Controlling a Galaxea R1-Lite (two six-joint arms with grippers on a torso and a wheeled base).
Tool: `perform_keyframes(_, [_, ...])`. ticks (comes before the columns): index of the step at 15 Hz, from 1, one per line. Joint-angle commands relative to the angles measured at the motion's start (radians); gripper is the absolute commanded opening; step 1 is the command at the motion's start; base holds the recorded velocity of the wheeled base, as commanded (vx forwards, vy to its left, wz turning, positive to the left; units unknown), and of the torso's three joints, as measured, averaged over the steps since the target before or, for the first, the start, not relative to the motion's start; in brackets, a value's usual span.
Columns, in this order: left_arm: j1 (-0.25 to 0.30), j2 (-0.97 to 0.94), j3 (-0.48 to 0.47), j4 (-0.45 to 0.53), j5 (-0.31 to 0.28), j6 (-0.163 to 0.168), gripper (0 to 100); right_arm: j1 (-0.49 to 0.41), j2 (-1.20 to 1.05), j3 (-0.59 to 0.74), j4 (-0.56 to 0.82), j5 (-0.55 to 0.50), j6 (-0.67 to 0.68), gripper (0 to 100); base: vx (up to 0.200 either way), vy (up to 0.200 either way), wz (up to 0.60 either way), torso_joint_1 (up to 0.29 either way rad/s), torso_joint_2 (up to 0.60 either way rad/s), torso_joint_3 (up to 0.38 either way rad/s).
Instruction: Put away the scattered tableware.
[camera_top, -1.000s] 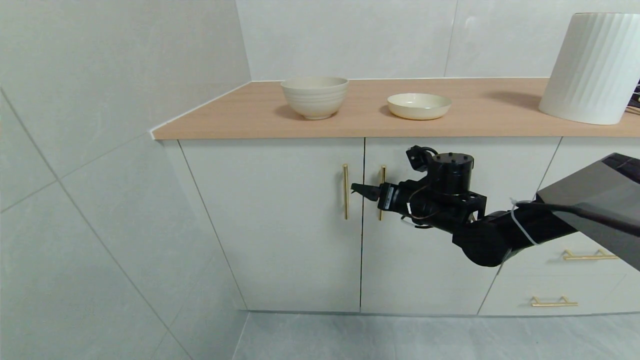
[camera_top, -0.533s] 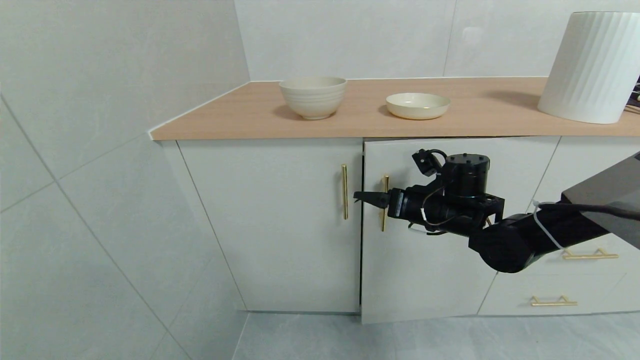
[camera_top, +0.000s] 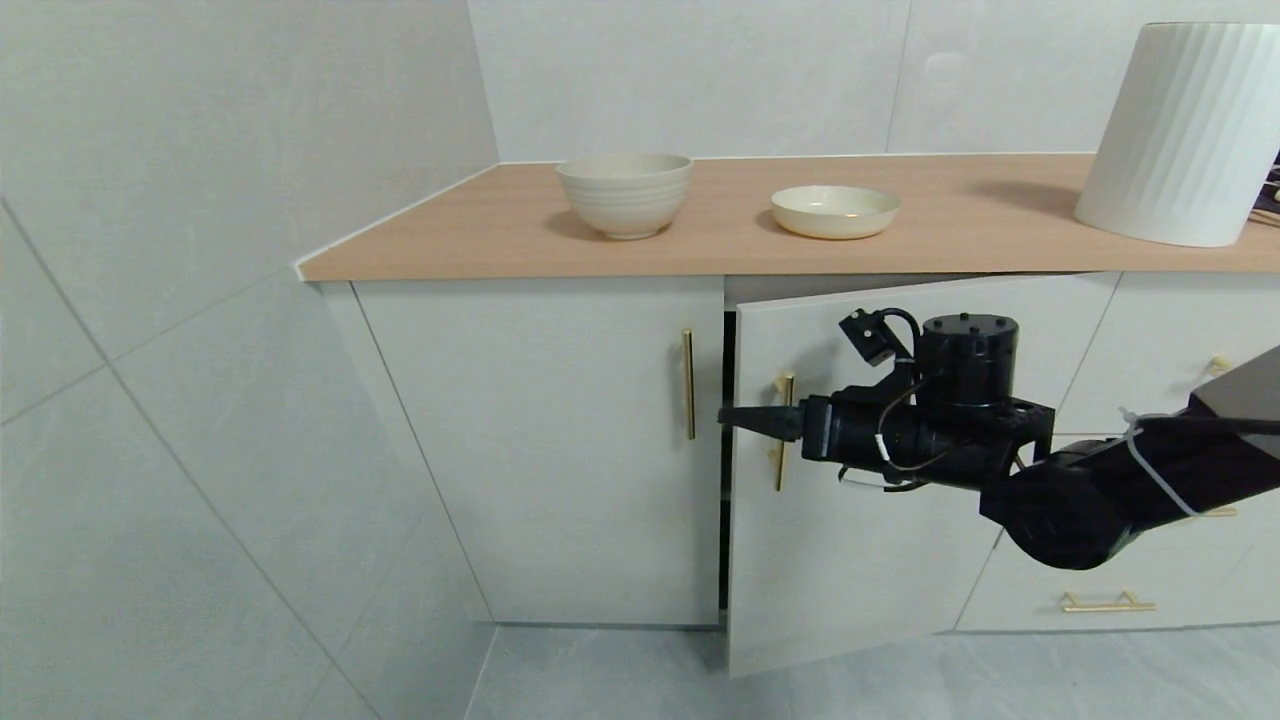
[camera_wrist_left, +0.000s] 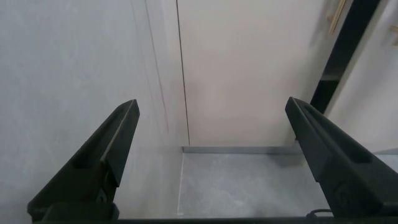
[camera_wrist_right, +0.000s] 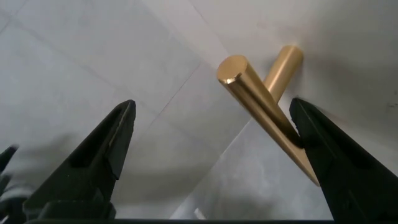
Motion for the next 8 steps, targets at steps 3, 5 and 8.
perform_keyframes(3, [0.001, 0.000, 0.000, 0.000, 0.000, 0.000, 100, 0.001, -0.141, 0.153, -0.003, 0.055, -0.004, 100, 0.000, 0.000, 0.00, 0.000, 0.00, 0.000])
perform_keyframes(5, [0.001, 0.000, 0.000, 0.000, 0.000, 0.000, 100, 0.001, -0.193, 0.205, -0.002, 0.086, -0.004, 100, 0.000, 0.000, 0.00, 0.000, 0.00, 0.000])
perform_keyframes(8, [0.001, 0.000, 0.000, -0.002, 0.000, 0.001, 100, 0.001, -0.253, 0.256, -0.003, 0.115, -0.004, 100, 0.000, 0.000, 0.00, 0.000, 0.00, 0.000])
